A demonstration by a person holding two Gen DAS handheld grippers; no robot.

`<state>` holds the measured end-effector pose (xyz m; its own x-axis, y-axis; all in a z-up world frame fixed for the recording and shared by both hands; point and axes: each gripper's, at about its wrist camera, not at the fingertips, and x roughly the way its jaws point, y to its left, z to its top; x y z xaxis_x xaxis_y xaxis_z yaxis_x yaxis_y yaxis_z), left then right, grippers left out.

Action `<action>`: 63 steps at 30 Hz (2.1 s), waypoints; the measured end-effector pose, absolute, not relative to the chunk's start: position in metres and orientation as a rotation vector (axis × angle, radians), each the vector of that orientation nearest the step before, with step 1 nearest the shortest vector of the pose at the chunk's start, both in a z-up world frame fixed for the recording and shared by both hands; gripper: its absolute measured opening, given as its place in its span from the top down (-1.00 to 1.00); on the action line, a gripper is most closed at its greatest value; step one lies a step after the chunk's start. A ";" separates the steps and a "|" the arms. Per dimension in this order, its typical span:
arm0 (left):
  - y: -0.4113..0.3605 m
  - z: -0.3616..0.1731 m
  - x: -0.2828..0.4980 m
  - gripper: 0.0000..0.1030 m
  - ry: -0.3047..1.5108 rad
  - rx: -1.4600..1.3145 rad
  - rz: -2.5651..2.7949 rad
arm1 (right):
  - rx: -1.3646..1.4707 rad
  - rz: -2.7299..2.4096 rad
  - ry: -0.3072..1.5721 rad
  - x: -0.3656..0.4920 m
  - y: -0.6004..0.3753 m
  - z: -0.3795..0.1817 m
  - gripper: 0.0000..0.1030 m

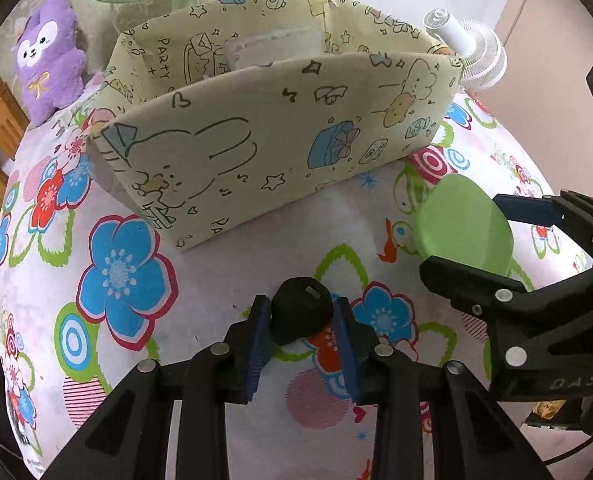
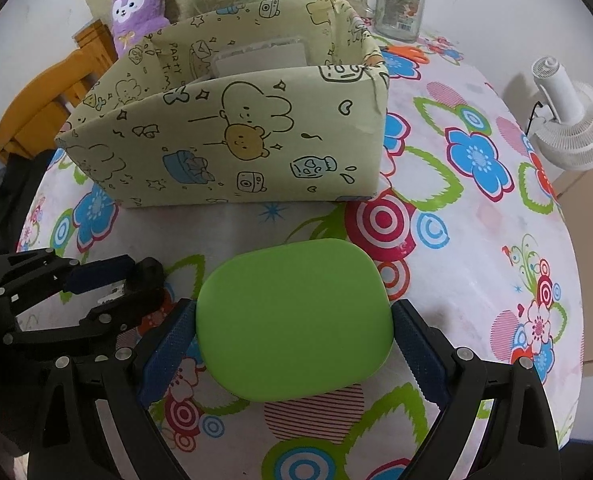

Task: Organize rigid objects
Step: 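Lift the key fob with the left tool while the right tool holds the green pad, then carry the key fob over the box with the left tool while the right tool carries the pad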

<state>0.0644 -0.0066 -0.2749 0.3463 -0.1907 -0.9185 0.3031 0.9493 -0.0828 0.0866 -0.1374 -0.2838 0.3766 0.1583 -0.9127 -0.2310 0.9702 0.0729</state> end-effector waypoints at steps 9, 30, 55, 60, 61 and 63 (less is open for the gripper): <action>-0.002 -0.253 0.062 0.38 1.177 0.084 -0.307 | -0.060 0.250 1.134 0.079 -0.142 -0.267 -0.87; -0.018 -0.168 0.054 0.37 1.068 0.117 -0.266 | -0.045 0.237 1.051 0.070 -0.155 -0.184 -0.87; -0.021 -0.142 0.114 0.37 1.028 0.142 -0.245 | -0.086 0.273 1.009 0.131 -0.155 -0.153 -0.87; -0.024 -0.150 0.132 0.36 1.039 0.141 -0.253 | -0.082 0.269 1.015 0.146 -0.157 -0.154 -0.87; -0.024 -0.152 0.136 0.36 1.042 0.140 -0.255 | -0.082 0.268 1.016 0.149 -0.157 -0.155 -0.87; -0.026 -0.158 0.143 0.36 1.053 0.138 -0.258 | -0.083 0.267 1.019 0.154 -0.158 -0.156 -0.87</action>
<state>0.1431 -0.0261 -0.1584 0.4686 -0.1441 -0.8715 0.2751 0.9613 -0.0111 0.1544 -0.1582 -0.1562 0.4953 0.1817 -0.8495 -0.2583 0.9645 0.0556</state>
